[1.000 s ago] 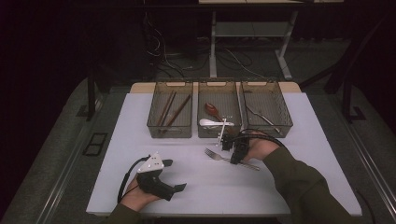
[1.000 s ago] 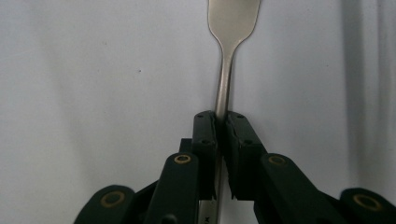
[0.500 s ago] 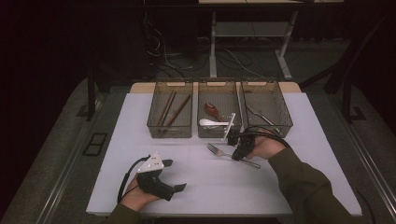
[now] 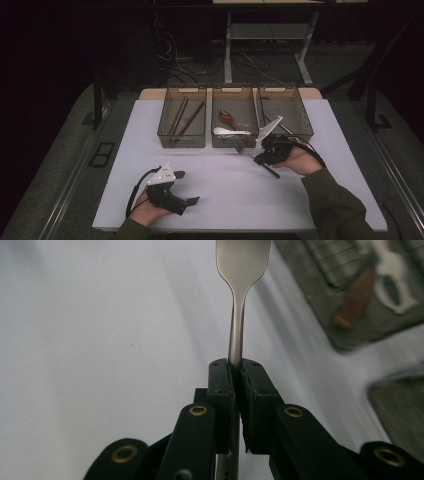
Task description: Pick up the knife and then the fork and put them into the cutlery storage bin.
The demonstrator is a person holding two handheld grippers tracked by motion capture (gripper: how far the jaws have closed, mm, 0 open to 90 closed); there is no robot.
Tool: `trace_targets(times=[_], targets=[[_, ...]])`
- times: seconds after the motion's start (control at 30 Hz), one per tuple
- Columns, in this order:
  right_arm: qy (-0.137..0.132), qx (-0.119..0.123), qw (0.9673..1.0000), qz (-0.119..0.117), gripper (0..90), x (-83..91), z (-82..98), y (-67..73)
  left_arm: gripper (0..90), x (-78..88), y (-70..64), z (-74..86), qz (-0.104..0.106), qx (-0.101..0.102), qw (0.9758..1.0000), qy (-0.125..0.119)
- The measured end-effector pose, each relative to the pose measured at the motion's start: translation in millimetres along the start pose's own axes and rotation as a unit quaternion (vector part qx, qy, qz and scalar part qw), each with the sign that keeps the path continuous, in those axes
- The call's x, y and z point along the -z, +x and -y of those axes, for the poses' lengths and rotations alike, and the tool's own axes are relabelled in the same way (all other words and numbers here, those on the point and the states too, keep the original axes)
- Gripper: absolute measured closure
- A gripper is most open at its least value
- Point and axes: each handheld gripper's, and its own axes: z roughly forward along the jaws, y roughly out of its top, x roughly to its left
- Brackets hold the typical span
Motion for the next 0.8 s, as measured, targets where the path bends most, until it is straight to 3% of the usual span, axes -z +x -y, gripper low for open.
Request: trace_targets(times=[0.23, 0.43, 0.57, 0.8], targets=[[-0.067, -0.039, 0.9970, 0.007, 83.7, 17.0, 16.9, -4.2, 0.0, -0.1, -1.3, -0.3, 0.001, 0.002, 1.0000, -0.004], [-0.124, -0.069, 0.9897, 0.019, 83.7, 30.9, 29.6, -10.7, 0.0, 0.9, -1.1, -0.4, 0.002, 0.001, 1.0000, -0.003], [-0.148, -0.079, 0.9854, 0.028, 83.7, 38.2, 36.1, -15.3, 0.0, 1.1, -0.9, -0.4, 0.003, 0.000, 1.0000, -0.003], [-0.197, -0.108, 0.9733, 0.046, 83.7, 53.7, 46.0, -24.5, 0.0, 0.7, -1.0, -0.5, 0.003, 0.000, 1.0000, -0.002]])
